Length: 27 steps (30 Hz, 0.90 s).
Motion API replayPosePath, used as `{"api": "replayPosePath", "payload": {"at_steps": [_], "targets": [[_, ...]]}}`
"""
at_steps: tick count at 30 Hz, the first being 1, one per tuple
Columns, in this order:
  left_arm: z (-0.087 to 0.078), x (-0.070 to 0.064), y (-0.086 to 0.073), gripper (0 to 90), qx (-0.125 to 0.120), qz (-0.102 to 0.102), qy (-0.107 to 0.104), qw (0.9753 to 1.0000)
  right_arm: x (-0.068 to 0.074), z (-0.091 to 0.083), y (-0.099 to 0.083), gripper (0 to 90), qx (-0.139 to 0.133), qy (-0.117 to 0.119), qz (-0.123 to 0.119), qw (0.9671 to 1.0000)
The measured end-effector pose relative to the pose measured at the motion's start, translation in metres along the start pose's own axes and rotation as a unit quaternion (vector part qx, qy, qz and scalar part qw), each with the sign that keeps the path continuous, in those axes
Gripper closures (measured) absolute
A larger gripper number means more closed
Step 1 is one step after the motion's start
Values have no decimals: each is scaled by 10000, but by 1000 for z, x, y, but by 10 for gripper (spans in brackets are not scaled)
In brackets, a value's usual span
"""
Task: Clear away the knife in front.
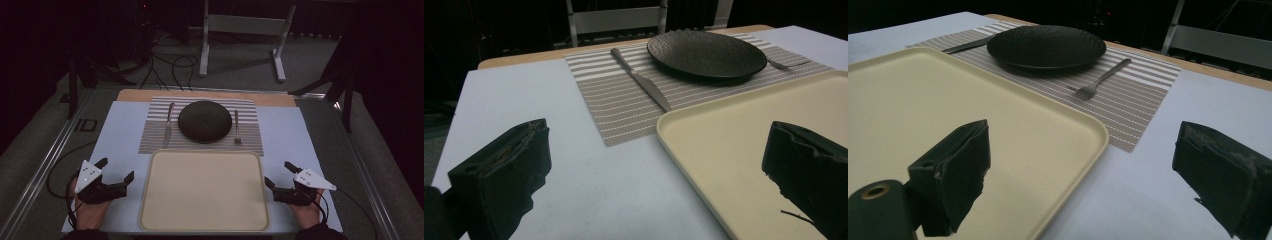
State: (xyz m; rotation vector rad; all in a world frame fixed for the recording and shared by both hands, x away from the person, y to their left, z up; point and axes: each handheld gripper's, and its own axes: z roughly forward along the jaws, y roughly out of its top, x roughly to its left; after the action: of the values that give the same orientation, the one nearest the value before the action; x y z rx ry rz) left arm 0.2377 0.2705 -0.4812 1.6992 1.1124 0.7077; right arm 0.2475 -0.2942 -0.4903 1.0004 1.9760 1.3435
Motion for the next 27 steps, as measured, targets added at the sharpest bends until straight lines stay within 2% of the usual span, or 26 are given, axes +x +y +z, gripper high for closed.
{"api": "replayPosePath", "payload": {"at_steps": [9, 11, 12, 16, 27], "targets": [[-2, 1, 2, 0, 15, -33, 96, 9999, 1, 0, 0, 85, -54, -26, 42, 10000], [-2, 1, 6, 0, -17, -81, 69, 9999, 2, 1, 0, 85, -33, -73, 60, 9999], [-1, 0, 9, 0, -29, -23, 67, 10000, 3, 2, 0, 85, -17, -87, 10, 10000], [2, 1, 13, 0, 12, -29, -8, 10000, 5, 2, 0, 85, -4, -144, -46, 9999], [3, 0, 22, 0, -43, 19, -11, 10000, 4, 2, 1, 85, -44, -197, -28, 9998]]}}
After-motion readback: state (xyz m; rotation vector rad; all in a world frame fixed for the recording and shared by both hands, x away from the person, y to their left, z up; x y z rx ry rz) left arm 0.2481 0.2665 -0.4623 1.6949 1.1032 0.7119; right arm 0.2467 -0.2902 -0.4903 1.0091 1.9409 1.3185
